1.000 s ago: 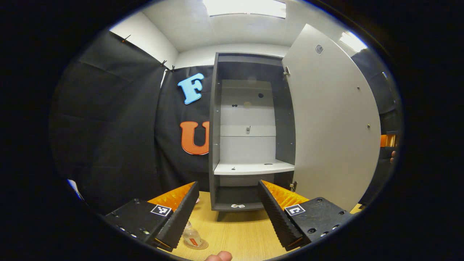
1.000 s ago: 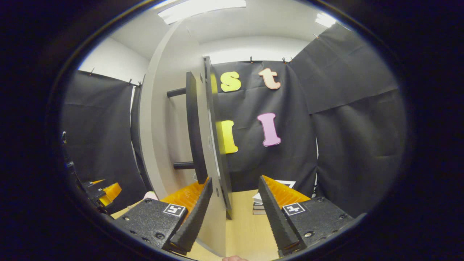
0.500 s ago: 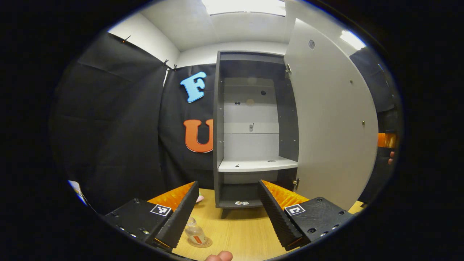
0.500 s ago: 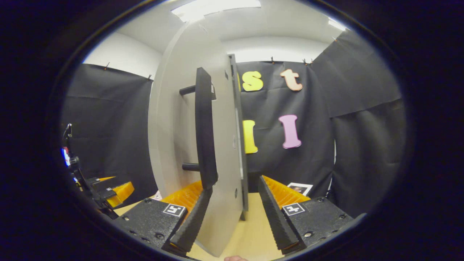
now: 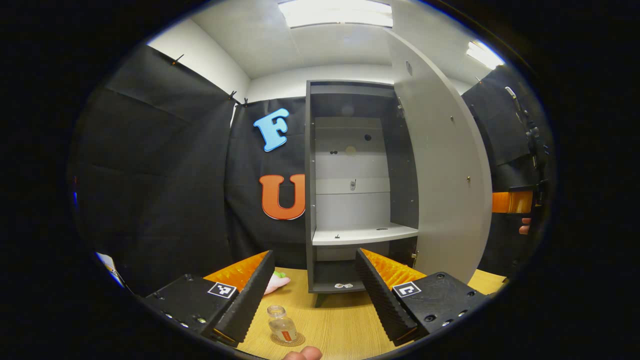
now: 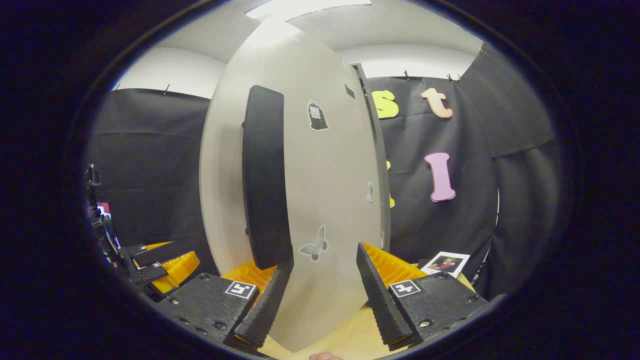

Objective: Open the cabinet door with the right hand, grasp the bottle in the cabinet with the left hand and place it on the coaster, then close the cabinet door with the right hand.

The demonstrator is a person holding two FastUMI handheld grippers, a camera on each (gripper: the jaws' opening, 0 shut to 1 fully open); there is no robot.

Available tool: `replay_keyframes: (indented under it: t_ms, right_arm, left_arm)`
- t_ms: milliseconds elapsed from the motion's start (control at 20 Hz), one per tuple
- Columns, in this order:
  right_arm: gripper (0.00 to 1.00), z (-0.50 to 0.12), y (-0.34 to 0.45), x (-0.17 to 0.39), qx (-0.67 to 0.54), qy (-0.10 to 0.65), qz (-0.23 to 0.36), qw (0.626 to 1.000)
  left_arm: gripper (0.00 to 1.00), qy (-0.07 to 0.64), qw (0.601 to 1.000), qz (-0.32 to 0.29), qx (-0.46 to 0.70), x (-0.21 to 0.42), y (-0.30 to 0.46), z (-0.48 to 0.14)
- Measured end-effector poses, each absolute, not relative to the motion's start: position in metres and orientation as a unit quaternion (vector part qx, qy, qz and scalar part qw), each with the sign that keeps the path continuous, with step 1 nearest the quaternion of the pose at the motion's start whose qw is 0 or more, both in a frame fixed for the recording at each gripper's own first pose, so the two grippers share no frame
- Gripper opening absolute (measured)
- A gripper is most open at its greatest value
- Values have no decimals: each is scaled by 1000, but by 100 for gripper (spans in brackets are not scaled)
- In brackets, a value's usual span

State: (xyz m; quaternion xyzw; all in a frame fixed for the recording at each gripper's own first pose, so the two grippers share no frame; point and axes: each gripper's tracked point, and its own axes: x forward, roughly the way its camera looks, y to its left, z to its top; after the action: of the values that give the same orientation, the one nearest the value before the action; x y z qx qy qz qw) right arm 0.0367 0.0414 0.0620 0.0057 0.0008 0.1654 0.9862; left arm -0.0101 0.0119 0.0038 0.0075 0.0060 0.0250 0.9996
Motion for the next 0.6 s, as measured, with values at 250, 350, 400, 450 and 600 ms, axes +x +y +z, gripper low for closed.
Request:
replay_keyframes:
  t_ms: [250, 350, 400, 450, 600]
  right_arm:
    - [83, 61, 92, 66, 3, 3, 209, 978]
    - [83, 56, 119, 84, 16, 14, 241, 970]
    - [81, 54, 131, 94, 23, 18, 249, 968]
    - [83, 55, 140, 106, 24, 19, 250, 968]
    - [83, 51, 166, 144, 19, 26, 241, 970]
  left_arm:
    - [98, 10, 999, 42, 7, -9, 34, 1]
    - [97, 8, 999, 43, 8, -8, 41, 0]
    - [97, 7, 999, 46, 9, -10, 44, 0]
    - [97, 6, 999, 51, 11, -11, 50, 1]
    - [100, 7, 998, 62, 9, -14, 65, -1]
